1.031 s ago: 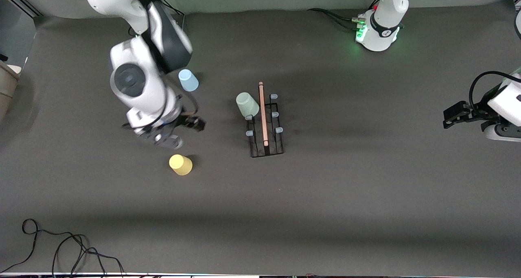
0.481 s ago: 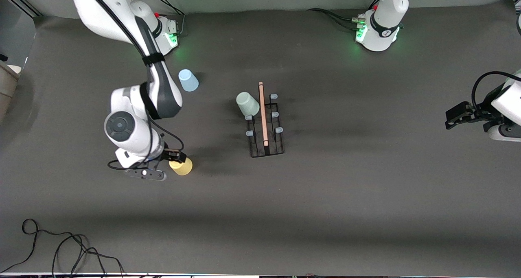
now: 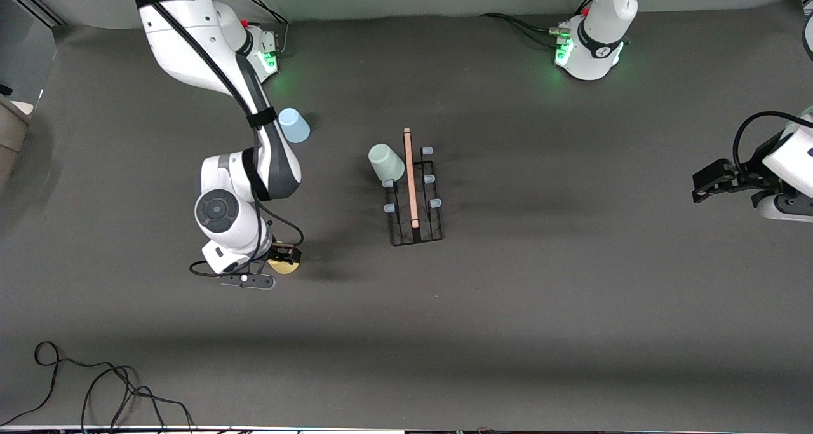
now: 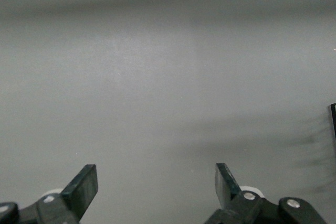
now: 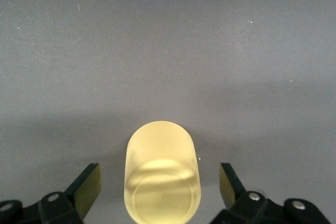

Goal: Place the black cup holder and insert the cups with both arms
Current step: 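Move the right gripper to the yellow cup and grasp it, then carry the yellow cup to the rack with the right gripper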

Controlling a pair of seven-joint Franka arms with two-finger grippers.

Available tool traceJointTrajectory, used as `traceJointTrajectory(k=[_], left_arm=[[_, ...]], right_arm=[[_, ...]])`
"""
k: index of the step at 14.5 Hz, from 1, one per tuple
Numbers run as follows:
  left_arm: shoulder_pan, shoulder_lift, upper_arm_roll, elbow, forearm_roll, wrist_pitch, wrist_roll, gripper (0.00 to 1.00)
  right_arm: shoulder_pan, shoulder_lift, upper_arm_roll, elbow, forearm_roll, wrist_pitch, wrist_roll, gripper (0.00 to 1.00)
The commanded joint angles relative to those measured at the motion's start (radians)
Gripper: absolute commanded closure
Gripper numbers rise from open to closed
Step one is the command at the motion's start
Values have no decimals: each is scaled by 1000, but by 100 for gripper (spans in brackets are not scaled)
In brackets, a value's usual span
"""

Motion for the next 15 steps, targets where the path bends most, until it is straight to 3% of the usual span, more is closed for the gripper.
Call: traceJointTrajectory(k=[1,2,3,4,5,6,10,15], left_arm=[[-11,-9,3,1,-10,3,-12,0],[-11,-9,3,3,-10,3,-12,0],[-11,-9,3,3,-10,3,-12,0],[-11,-7,3,3,-10,4,-12,0],[-11,-7,3,3,-10,6,-12,0],[-11,-7,3,3,-10,9,-12,0],[-11,-6,3,3,-12,10,-12,0],[-9,-3,3,3,-13,9,-12,0]], right_arm=[[12,-2,3,-42,34,55,-36,0],[12,-2,5,-42,35,56,-41,2],[12,-2,5,-44,34,56,-47,13],[13,-4,5,-44,35,53,-59,41],[12,-11,5,-44,35,45,-68,78],[12,-22,3,-42,35,34,-68,100],[10,-134,-1,-24,40,-114,-61,100],[29,-209,10,118,43,-360,97,100]])
